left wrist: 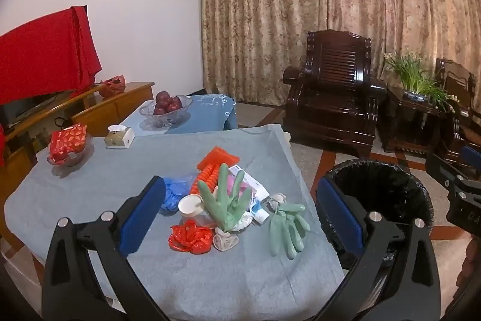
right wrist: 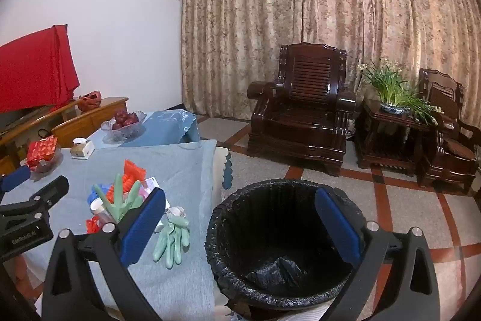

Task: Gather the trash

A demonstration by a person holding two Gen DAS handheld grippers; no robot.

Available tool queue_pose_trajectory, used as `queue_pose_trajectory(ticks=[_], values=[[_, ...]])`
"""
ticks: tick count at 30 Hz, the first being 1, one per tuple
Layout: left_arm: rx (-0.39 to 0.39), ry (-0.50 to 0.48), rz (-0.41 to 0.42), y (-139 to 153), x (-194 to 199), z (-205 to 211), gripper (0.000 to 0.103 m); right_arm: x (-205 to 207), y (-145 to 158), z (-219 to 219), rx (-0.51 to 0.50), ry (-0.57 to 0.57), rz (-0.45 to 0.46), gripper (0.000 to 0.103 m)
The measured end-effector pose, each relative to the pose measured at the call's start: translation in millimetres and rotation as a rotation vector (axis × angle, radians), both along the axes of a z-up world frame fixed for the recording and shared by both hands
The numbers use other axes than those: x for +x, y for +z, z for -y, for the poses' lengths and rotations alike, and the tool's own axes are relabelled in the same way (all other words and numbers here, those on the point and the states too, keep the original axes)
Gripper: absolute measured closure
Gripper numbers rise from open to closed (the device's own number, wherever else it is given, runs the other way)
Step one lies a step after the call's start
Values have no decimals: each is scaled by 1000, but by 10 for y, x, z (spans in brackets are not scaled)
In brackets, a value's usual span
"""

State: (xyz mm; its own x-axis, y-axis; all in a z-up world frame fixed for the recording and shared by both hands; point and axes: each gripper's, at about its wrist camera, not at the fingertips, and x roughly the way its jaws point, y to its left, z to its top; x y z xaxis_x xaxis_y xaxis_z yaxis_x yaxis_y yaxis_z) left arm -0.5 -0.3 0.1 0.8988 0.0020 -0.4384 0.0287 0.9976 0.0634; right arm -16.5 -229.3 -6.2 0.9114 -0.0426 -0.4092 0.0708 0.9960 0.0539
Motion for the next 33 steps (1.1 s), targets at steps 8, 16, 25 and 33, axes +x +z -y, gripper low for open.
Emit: queue_pose_trajectory(ticks=[8,16,25,33], values=[[-1,0,-4,1,3,-1,5,0,-3,1,-5,-2,0,6],[-1,-2,-12,3,8,-11,5,19,-64,17,2,-5,-5,6],[0,-1,-14,-4,77,-38,5,-8,-47,20,7,-8,-7,6],[1,-2,-13,3,43,-15,5,-10,-28,44,11,-7,-9,6]])
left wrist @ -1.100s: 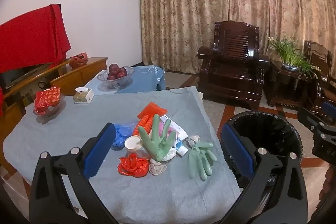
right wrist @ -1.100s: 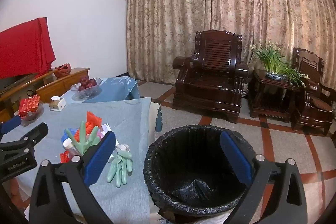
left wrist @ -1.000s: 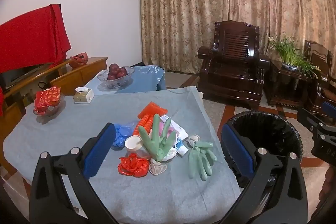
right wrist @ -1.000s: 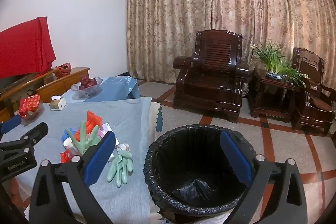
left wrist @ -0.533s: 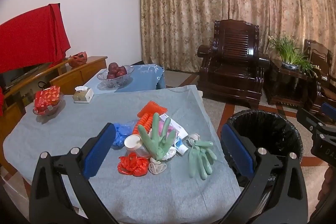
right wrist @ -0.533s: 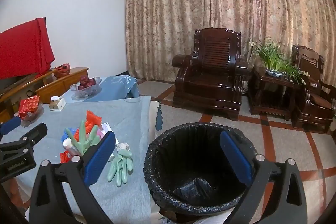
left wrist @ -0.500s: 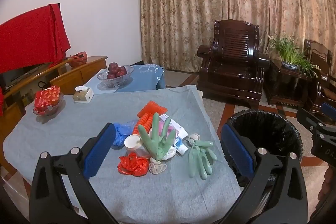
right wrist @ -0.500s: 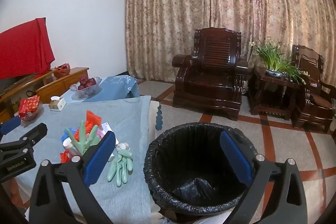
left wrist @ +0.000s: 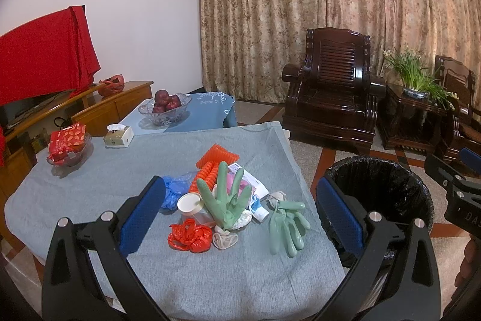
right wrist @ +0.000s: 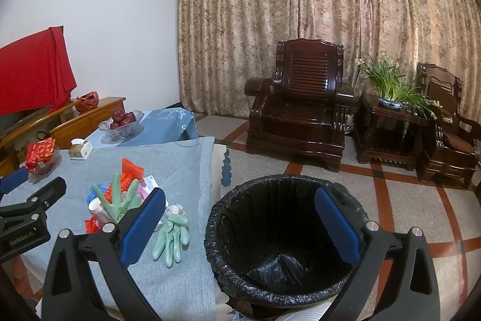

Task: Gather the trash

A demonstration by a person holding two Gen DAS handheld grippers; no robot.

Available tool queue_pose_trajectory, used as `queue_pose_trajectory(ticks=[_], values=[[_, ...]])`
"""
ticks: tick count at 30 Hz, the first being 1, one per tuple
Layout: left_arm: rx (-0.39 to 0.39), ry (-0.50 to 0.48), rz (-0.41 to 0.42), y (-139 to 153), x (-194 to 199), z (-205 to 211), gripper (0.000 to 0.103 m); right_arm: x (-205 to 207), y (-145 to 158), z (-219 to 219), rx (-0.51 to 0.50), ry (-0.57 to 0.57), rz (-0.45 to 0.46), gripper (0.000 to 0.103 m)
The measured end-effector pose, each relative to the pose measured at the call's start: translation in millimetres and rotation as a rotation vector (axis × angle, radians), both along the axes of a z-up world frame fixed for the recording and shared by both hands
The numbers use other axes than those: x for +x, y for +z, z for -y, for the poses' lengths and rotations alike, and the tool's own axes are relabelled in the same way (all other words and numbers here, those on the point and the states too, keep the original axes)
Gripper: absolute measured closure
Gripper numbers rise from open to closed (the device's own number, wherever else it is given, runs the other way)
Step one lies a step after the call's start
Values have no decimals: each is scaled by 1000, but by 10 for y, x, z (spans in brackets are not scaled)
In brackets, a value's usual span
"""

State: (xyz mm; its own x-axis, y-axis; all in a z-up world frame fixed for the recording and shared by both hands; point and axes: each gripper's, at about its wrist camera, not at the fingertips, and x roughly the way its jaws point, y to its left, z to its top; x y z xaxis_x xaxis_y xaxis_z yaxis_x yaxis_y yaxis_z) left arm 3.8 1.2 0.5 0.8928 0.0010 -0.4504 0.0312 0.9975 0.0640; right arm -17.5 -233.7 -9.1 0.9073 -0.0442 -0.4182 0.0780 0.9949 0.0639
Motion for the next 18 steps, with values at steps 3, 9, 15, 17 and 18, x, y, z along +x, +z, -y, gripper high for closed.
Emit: queue_pose_trajectory(ticks=[3,9,15,17,18], values=[[-2,2,-2,1,-4,10,5,-1,2,5,0,1,-1,6],[0,1,-1,-3,-2,15,5,0,7,9,1,1,-1,6],[0,2,0,-4,-7,16,5,1,8,10,2,1,-2,6],[0,1,-1,-3,-8,16,5,2,3,8,2,0,-1,6],[0,1,-2,-3,-5,15,5,2,3,8,2,0,-1,6]])
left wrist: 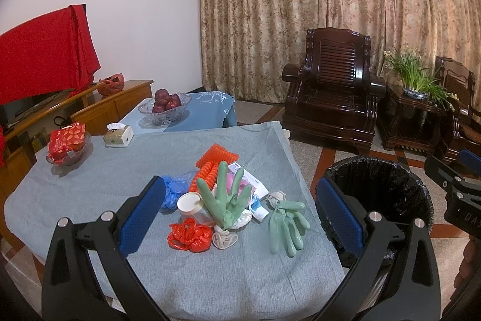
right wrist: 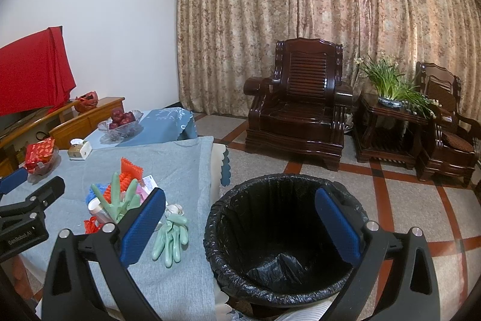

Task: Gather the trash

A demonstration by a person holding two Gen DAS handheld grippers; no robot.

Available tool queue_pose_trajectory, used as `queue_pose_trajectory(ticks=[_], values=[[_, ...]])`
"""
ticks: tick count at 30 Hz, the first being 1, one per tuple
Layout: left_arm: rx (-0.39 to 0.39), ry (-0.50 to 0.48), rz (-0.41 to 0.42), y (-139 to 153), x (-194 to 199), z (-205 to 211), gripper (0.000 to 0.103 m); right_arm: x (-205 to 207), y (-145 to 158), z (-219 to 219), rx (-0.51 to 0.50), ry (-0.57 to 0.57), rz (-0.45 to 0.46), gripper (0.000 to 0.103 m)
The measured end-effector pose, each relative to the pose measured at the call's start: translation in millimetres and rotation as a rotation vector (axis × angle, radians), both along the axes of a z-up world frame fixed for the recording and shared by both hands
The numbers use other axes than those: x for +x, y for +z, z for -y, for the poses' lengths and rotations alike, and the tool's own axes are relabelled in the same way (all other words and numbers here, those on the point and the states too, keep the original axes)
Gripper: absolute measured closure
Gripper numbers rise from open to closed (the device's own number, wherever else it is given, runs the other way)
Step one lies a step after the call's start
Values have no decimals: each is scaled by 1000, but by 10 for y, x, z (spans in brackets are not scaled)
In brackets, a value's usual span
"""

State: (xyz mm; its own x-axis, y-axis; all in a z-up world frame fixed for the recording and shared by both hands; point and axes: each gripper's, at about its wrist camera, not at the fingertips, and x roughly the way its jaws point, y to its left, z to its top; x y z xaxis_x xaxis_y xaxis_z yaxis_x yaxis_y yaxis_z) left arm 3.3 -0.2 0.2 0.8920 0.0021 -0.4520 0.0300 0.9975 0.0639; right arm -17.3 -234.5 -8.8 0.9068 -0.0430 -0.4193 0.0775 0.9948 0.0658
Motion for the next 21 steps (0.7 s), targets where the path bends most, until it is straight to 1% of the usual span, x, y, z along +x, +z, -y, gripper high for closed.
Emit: queue_pose_trajectory(ticks=[21], values=[[-1,-1,-2,-18,0,-2,5,10,-10,0,2,-1,-2,6]])
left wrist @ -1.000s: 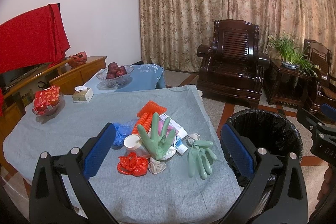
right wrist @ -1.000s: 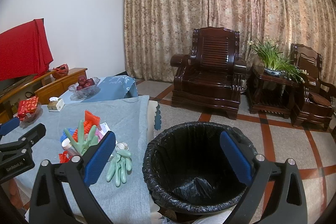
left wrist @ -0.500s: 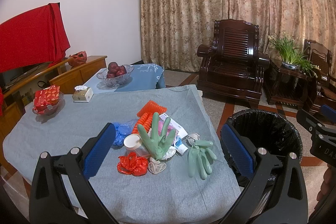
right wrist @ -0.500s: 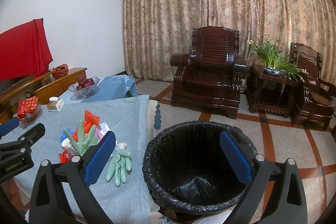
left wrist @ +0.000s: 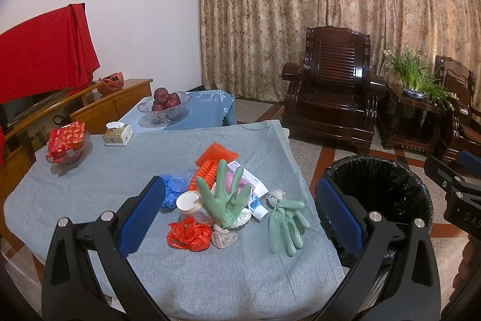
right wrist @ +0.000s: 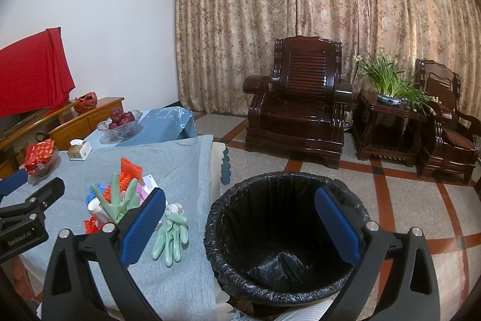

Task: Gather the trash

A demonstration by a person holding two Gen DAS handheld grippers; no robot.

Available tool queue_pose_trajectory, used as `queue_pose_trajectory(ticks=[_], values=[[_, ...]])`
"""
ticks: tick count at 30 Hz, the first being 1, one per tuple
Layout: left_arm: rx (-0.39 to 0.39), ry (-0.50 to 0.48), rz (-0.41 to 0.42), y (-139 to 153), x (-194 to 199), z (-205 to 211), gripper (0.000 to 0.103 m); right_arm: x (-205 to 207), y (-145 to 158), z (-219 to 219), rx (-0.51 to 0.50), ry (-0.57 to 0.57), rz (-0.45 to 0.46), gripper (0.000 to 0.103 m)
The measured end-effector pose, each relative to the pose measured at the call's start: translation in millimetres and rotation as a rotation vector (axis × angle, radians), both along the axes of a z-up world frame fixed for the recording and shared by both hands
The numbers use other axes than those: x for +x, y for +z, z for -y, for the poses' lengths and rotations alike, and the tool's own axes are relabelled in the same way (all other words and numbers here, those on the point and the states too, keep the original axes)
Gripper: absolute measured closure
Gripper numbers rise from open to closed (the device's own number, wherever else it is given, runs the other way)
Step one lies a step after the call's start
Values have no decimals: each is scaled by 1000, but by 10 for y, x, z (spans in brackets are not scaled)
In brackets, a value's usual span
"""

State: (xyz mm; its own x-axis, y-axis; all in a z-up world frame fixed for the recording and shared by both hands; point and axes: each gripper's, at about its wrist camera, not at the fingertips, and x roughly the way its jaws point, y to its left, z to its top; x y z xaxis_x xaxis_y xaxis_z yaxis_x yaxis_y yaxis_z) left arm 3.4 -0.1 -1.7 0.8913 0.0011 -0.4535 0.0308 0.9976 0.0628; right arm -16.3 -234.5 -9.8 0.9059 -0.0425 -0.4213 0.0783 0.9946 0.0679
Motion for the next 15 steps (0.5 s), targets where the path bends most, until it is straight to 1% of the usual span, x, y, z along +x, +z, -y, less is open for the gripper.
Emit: queue_pose_trajectory(ticks=[1,15], values=[[-1,0,-1,-1,2,-1,5,15,-34,-1,1,-3,-1,6],[0,0,-2,-3,3,-1,5,9,-33,9,3,-3,-3,6]])
